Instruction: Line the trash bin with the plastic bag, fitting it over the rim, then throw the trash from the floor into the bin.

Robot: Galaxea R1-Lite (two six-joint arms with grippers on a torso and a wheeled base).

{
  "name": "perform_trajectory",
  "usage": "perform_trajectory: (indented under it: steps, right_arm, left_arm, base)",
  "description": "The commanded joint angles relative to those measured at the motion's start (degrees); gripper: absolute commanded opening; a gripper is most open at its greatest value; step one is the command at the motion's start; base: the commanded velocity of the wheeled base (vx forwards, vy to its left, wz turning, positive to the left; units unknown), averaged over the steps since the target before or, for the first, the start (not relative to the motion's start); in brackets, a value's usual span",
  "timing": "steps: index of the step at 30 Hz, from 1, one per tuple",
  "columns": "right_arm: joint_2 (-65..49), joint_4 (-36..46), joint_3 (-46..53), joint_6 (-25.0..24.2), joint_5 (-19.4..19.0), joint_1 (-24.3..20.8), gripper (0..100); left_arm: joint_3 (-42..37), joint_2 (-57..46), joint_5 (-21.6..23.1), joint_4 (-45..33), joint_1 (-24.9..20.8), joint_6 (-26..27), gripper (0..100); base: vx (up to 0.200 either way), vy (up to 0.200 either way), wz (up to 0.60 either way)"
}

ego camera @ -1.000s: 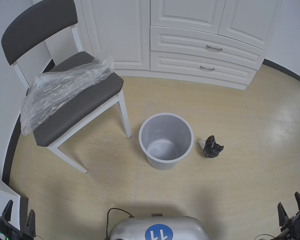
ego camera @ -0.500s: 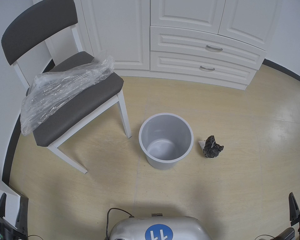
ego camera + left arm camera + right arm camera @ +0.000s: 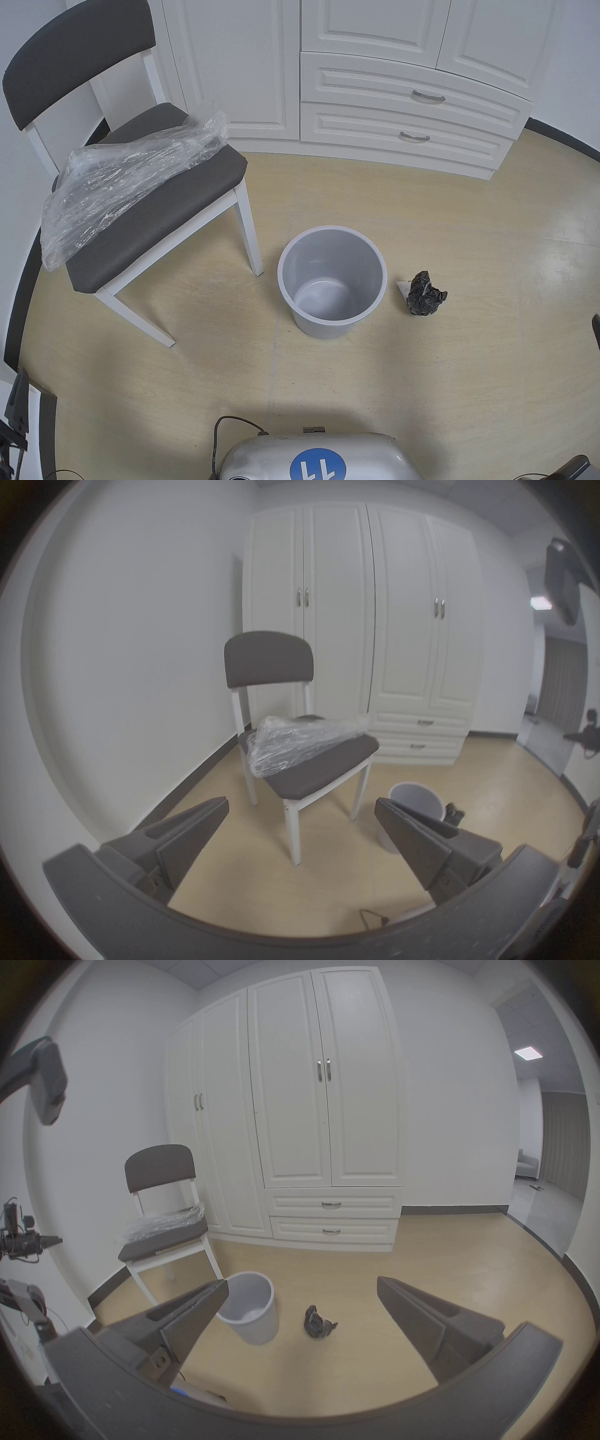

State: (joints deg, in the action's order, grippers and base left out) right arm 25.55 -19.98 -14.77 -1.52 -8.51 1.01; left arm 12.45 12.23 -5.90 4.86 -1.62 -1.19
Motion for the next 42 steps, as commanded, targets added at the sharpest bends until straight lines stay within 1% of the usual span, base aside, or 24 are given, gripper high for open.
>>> perform_trajectory:
  steps: [1,2,4,5,7,8,9,10,12,15,17,21,22,23,25,26,27,28,30,31,34,42]
  right_arm:
    - [23.6,-12.3,-6.1,-2.4,1.6,-2.9,100]
    - [28.3,-15.9,-6.5,-3.3,4.5,-4.6,100]
    - [32.8,-20.3,-7.0,-4.2,8.2,-8.0,100]
    - [33.5,-21.0,-7.1,-4.5,8.9,-8.6,100]
    - [38.9,-28.1,-8.2,-6.5,16.1,-13.6,100]
    - [39.1,-28.4,-8.3,-6.5,16.3,-13.8,100]
    - [41.8,-30.9,-8.9,-6.8,19.1,-15.6,100]
    - [43.1,-31.7,-8.9,-6.7,20.0,-16.0,100]
    - [44.6,-31.7,-8.2,-6.3,20.3,-16.1,100]
    - [47.5,-32.2,-7.3,-6.6,20.4,-17.0,100]
    - [48.9,-32.3,-7.7,-7.0,20.6,-16.9,100]
    - [48.6,-32.2,-8.2,-6.9,20.6,-16.6,100]
    - [48.6,-32.2,-8.3,-6.9,20.6,-16.6,100]
    - [48.6,-32.3,-8.6,-6.8,20.6,-17.1,100]
    - [48.8,-32.2,-8.9,-6.5,20.6,-17.4,100]
    - [49.2,-32.3,-9.4,-6.4,20.6,-18.3,100]
    - [49.3,-32.3,-9.5,-6.4,20.6,-18.4,100]
    - [50.0,-32.2,-10.4,-6.6,20.6,-18.9,100]
    - [50.1,-32.2,-10.4,-6.6,20.6,-18.9,100]
    - [51.9,-32.3,-10.6,-6.7,20.9,-18.9,100]
    - [52.6,-32.3,-10.8,-6.7,21.0,-18.7,100]
    - [52.4,-32.3,-11.0,-6.7,21.0,-18.2,100]
  left_arm:
    - [6.3,23.1,-6.4,1.6,1.4,5.8,100]
    - [5.7,27.1,-6.6,3.6,3.8,7.3,100]
    - [6.0,30.9,-6.6,5.9,7.3,10.4,100]
    - [6.1,31.5,-6.6,6.4,8.0,11.0,100]
    - [6.6,37.5,-6.1,12.9,14.4,14.7,100]
    - [6.6,37.8,-6.1,13.3,14.6,14.9,100]
    - [6.6,41.6,-6.0,17.9,16.9,16.5,100]
    - [6.6,43.6,-5.8,20.0,17.8,17.2,100]
    - [6.7,46.8,-4.5,22.6,18.7,17.5,100]
    - [7.4,51.7,0.3,25.3,20.0,17.6,100]
    - [8.4,54.2,2.3,26.8,21.9,17.8,100]
    - [9.6,60.1,4.8,31.2,24.9,17.7,100]
    - [9.6,60.6,5.1,31.8,25.1,17.6,100]
    - [9.6,62.9,5.7,34.3,25.5,17.3,100]
    - [9.5,64.9,5.9,36.8,26.2,17.2,100]
    - [9.5,67.1,6.1,40.0,27.5,17.2,100]
    - [9.5,67.2,6.1,40.3,27.6,17.2,100]
    - [9.4,69.5,6.4,43.5,28.5,17.1,100]
    - [9.4,69.7,6.4,43.7,28.6,17.1,100]
    - [9.3,72.1,8.3,47.2,29.9,17.1,100]
    - [9.2,72.7,9.8,48.3,30.2,17.0,100]
    - [10.1,74.3,9.8,48.3,30.3,16.8,100]
  base:
    - [0.0,0.0,0.0]
    - [0.0,0.0,0.0]
    - [0.0,0.0,0.0]
    - [0.0,0.0,0.0]
    - [0.0,0.0,0.0]
    - [0.0,0.0,0.0]
    - [0.0,0.0,0.0]
    - [0.0,0.0,0.0]
    - [0.0,0.0,0.0]
    - [0.0,0.0,0.0]
    - [0.0,0.0,0.0]
    - [0.0,0.0,0.0]
    - [0.0,0.0,0.0]
    - [0.0,0.0,0.0]
    - [0.0,0.0,0.0]
    - [0.0,0.0,0.0]
    - [0.0,0.0,0.0]
    - [0.0,0.0,0.0]
    - [0.0,0.0,0.0]
    - [0.0,0.0,0.0]
    - [0.0,0.0,0.0]
    - [0.0,0.0,0.0]
